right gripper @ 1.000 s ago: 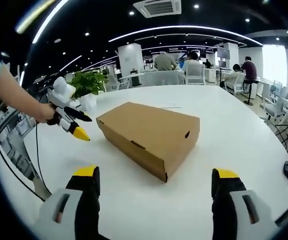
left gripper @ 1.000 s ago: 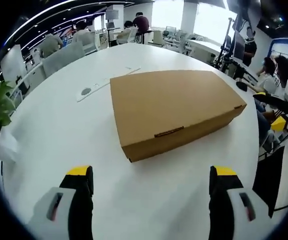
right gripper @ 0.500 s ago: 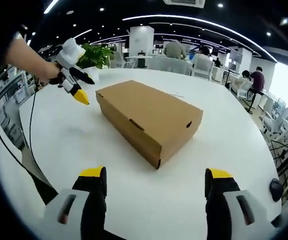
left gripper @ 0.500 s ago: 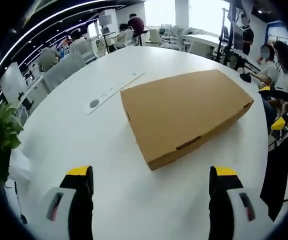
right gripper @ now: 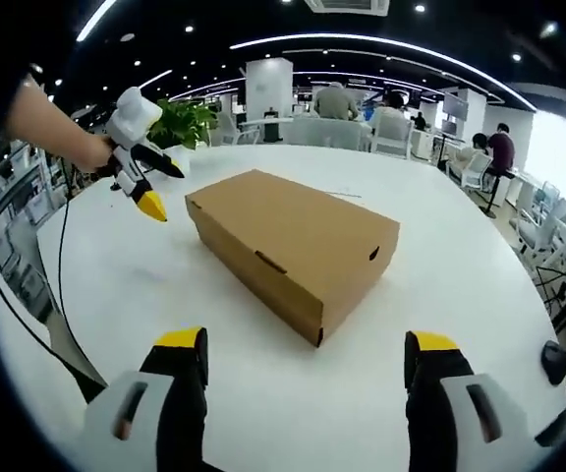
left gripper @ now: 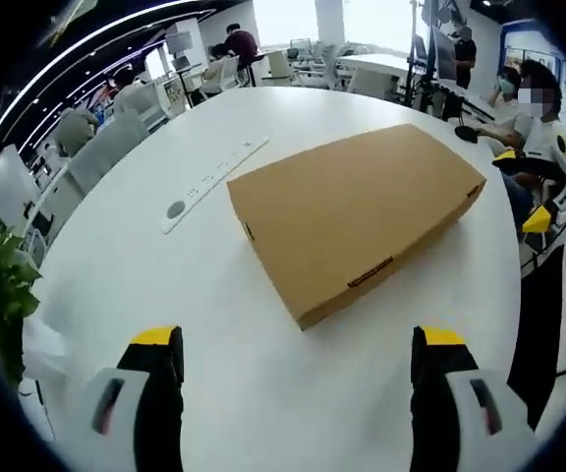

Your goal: Operate the shoe box by opening the lid, removing the specified soft item, and placing it in the target area until the item is outside and the box remains undamaged.

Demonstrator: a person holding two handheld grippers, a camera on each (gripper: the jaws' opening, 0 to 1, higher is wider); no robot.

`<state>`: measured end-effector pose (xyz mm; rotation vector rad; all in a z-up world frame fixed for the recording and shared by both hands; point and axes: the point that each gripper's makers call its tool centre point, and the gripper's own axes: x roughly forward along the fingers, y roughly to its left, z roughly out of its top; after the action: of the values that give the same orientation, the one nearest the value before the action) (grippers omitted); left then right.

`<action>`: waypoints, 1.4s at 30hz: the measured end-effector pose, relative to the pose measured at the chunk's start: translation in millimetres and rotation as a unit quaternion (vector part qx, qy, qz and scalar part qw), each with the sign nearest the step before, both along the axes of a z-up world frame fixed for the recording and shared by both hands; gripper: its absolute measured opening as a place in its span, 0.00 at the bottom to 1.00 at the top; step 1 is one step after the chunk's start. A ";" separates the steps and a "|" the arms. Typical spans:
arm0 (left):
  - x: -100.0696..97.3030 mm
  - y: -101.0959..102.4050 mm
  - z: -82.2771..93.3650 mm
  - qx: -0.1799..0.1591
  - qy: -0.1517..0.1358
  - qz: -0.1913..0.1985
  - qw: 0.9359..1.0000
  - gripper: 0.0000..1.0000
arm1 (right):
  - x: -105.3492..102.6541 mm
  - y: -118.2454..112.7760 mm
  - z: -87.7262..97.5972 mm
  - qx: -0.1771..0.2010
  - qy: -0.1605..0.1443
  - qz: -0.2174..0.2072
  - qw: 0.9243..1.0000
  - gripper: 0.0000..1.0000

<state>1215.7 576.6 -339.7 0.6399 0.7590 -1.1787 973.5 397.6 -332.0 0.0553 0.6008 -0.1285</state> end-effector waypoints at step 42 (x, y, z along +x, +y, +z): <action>19.3 -6.8 -21.7 -0.040 -0.016 0.031 0.999 0.87 | 41.9 -21.3 -0.9 -0.047 0.001 0.019 0.999 0.68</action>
<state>1235.1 569.8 -361.3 0.5640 0.6970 -1.1340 1015.4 376.2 -333.0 -0.0472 0.5976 -0.1189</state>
